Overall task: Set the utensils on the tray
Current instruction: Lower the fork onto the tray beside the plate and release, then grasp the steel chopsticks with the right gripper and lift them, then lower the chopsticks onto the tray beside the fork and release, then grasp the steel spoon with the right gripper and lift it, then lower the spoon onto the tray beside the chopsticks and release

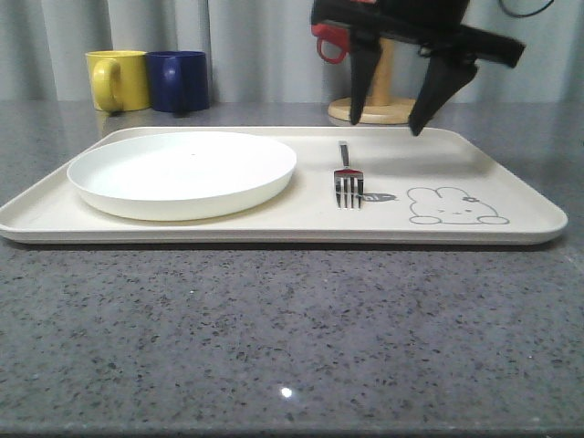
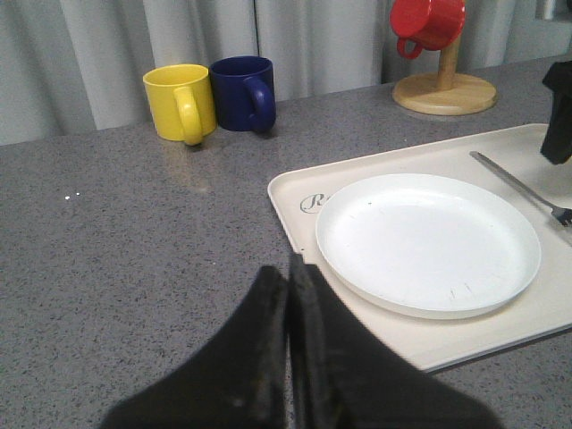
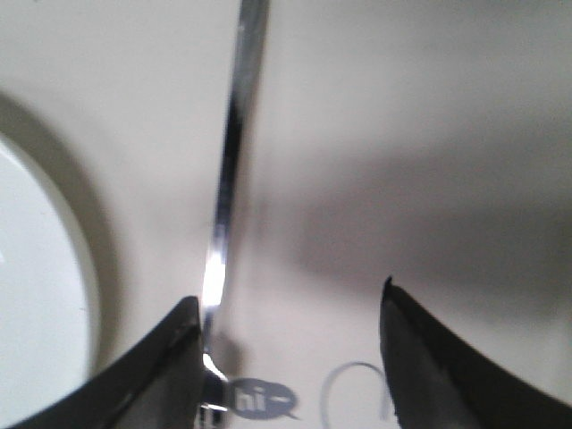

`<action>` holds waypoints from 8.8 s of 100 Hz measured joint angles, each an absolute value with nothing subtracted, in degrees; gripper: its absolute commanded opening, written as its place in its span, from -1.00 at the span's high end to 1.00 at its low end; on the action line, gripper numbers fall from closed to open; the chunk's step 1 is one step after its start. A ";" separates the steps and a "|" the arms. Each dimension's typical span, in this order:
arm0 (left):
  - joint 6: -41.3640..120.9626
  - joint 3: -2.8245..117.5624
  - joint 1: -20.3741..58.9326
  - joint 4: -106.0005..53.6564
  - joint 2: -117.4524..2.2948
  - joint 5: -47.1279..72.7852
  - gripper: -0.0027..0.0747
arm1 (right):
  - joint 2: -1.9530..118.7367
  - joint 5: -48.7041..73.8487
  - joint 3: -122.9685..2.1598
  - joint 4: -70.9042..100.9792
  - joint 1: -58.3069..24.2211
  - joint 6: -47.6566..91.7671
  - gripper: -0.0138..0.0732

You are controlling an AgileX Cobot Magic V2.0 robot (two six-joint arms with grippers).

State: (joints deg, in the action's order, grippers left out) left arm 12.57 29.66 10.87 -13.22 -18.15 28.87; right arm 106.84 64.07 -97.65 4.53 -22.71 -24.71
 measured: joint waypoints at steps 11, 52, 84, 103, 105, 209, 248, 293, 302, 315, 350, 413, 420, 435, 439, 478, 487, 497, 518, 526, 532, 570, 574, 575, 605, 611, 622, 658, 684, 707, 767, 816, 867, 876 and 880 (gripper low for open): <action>12.57 29.66 10.87 -13.22 -18.15 28.87 0.98 | 104.54 67.77 -97.77 -3.02 -22.71 -24.71 -0.34; 12.57 29.66 10.87 -13.22 -18.15 28.87 0.98 | 103.00 70.56 -97.99 -12.48 -12.41 -19.95 -0.34; 12.57 29.66 10.87 -13.22 -18.15 28.87 0.98 | 103.00 70.59 -97.85 -3.01 -0.52 -10.79 -0.34; 12.57 29.66 10.87 -13.22 -18.15 28.87 0.98 | 102.91 70.59 -93.54 -2.26 3.80 -7.81 -0.34; 12.57 29.66 10.87 -13.22 -18.15 28.87 0.98 | 102.91 70.59 -92.81 -2.28 4.20 -7.64 -0.34; 12.57 29.66 10.87 -13.13 -18.15 28.87 0.98 | 103.47 69.71 -83.47 2.32 7.67 -2.03 0.84; 12.57 29.66 10.87 -13.13 -18.15 28.87 0.98 | 93.49 68.34 -83.44 6.71 -5.32 -2.91 0.84; 12.57 29.66 10.87 -13.13 -18.15 28.87 0.98 | 99.36 61.99 -83.44 9.29 -19.97 -20.45 0.84; 12.57 29.66 10.87 -13.13 -18.15 28.87 0.98 | 100.95 60.93 -83.44 9.52 -20.50 -23.75 0.84; 12.57 29.66 10.87 -13.13 -18.15 28.87 0.98 | 102.61 60.58 -83.44 9.52 -20.50 -25.65 0.84; 12.57 29.66 10.87 -13.13 -18.15 28.87 0.98 | 103.17 60.58 -83.44 9.52 -20.50 -26.29 0.44; 12.57 29.66 10.87 -13.01 -18.15 28.87 0.98 | 97.33 63.53 -85.93 -1.52 -20.39 -26.07 -0.27; 12.57 29.66 10.87 -13.01 -18.15 28.87 0.98 | 95.59 65.55 -87.14 -5.35 -19.42 -24.77 -0.27; 12.57 29.66 10.87 -13.01 -18.15 28.87 0.98 | 93.39 69.11 -88.96 -9.30 -14.14 -19.63 -0.27; 12.57 29.66 10.87 -13.01 -18.15 28.87 0.98 | 93.26 69.68 -89.21 -9.66 -11.92 -18.27 -0.27; 12.57 29.66 10.87 -13.01 -18.15 28.87 0.98 | 94.07 70.40 -89.34 -4.87 11.14 -3.73 -0.27; 12.57 29.66 10.87 -13.01 -18.15 28.87 0.98 | 95.64 70.00 -89.34 -3.01 14.62 -1.18 -0.27; 12.57 29.66 10.87 -13.01 -18.15 28.87 0.98 | 97.72 68.18 -89.34 -2.26 16.91 0.00 -0.27; 12.57 29.66 10.87 -13.01 -18.15 28.87 0.98 | 101.13 64.48 -89.34 -1.78 18.34 1.46 -0.27; 12.57 29.66 10.87 -13.01 -18.15 28.87 0.98 | 102.68 63.08 -89.34 -1.55 18.34 1.60 -0.27; 12.57 29.66 10.87 -13.01 -18.15 28.87 0.98 | 103.81 61.92 -89.34 -1.41 18.34 1.60 -0.27; 12.57 29.66 10.87 -13.01 -18.15 28.87 0.98 | 108.82 58.95 -89.48 -0.83 18.34 1.60 -0.27; 12.57 29.66 10.87 -13.01 -18.15 28.87 0.98 | 108.87 58.68 -89.48 -0.83 18.34 1.60 -0.25; 12.57 29.66 10.87 -13.01 -18.15 28.87 0.98 | 108.87 58.67 -89.48 -0.83 18.34 1.60 -0.25; 12.57 29.66 10.87 -13.01 -18.15 28.87 0.98 | 109.22 58.45 -89.61 0.00 18.34 1.60 0.76; 12.57 29.66 10.87 -13.01 -18.15 28.87 0.98 | 109.22 58.45 -89.61 0.00 18.34 1.71 0.84; 12.57 29.66 10.87 -13.01 -18.15 28.87 0.98 | 109.26 58.35 -89.61 0.00 18.34 1.71 0.84; 12.57 29.66 10.87 -13.01 -18.15 28.87 0.98 | 101.48 59.60 -89.50 2.79 14.57 1.71 0.84; 12.57 29.66 10.87 -13.01 -18.15 28.87 0.98 | 96.95 62.74 -89.50 11.32 2.92 1.71 0.84; 12.57 29.66 10.87 -13.01 -18.15 28.87 0.98 | 97.58 61.35 -88.54 15.24 -6.49 -3.52 0.84; 12.57 29.66 10.87 -13.01 -18.15 28.87 0.98 | 105.74 57.93 -88.02 11.45 -12.68 -17.06 0.84; 12.57 29.66 10.87 -13.01 -18.15 28.87 0.98 | 107.15 57.69 -88.02 10.87 -12.68 -17.45 0.10; 12.57 29.66 10.87 -13.01 -18.15 28.87 0.98 | 102.94 57.46 -87.91 8.30 -12.68 -16.00 0.34; 12.57 29.66 10.87 -13.01 -18.15 28.87 0.98 | 99.27 57.46 -87.07 5.76 -12.68 -15.78 0.71; 12.57 29.66 10.87 -13.01 -18.15 28.87 0.98 | 97.39 57.46 -86.41 4.20 -12.68 -15.78 0.82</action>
